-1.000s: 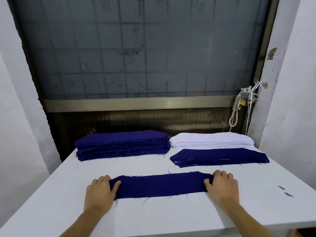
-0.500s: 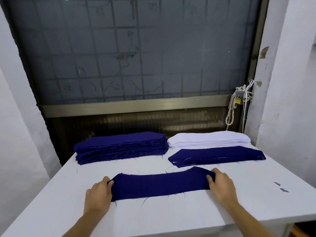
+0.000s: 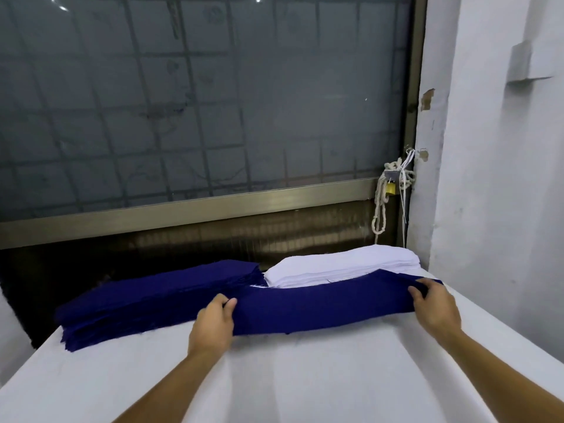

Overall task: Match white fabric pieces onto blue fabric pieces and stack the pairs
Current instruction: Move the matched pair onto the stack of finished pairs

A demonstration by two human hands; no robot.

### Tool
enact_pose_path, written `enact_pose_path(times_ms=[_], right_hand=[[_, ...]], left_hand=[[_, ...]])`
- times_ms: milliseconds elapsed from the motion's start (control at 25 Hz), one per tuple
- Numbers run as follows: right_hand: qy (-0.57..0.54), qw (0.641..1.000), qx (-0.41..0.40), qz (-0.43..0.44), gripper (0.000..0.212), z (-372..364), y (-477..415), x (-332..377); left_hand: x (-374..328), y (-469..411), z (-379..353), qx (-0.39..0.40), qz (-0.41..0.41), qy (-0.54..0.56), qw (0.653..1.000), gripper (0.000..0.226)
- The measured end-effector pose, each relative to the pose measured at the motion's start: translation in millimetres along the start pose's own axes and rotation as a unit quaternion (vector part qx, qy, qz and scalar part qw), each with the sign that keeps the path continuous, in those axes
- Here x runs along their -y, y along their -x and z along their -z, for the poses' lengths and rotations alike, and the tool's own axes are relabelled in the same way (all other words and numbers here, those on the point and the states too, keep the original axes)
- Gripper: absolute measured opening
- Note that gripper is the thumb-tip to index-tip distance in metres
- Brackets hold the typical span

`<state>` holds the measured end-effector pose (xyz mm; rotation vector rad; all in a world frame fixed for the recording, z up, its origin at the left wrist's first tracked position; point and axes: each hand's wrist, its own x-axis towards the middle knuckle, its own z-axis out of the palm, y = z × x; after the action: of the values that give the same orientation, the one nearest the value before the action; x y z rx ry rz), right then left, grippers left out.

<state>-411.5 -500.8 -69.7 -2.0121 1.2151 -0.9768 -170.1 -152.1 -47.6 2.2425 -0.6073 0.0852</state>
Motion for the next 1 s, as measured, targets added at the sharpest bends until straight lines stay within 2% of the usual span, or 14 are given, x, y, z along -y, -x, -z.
enact_pose_path(times_ms=[240,440,560,1000], right_hand=[[0.061,0.997,-0.048,-0.029,0.023,2,-76,-40],[0.087,0.993,-0.058,-0.05,0.025,-17,-102,-62],[0.12,0.991,-0.054,-0.024,0.025,-23,-104,-71],[0.178,0.982,-0.043,-0.039,0.025,-23,-101,-69]], left_hand=[[-48,-39,-80,-0.004,0.013,-0.048,0.999,0.037],[-43,-49,-123,-0.01,0.032,-0.12,0.992,0.033],[-34,-41,-136,-0.045,-0.004,-0.155,0.987,0.031],[-32,-36,-138,-0.046,-0.014,-0.091,0.995,0.026]])
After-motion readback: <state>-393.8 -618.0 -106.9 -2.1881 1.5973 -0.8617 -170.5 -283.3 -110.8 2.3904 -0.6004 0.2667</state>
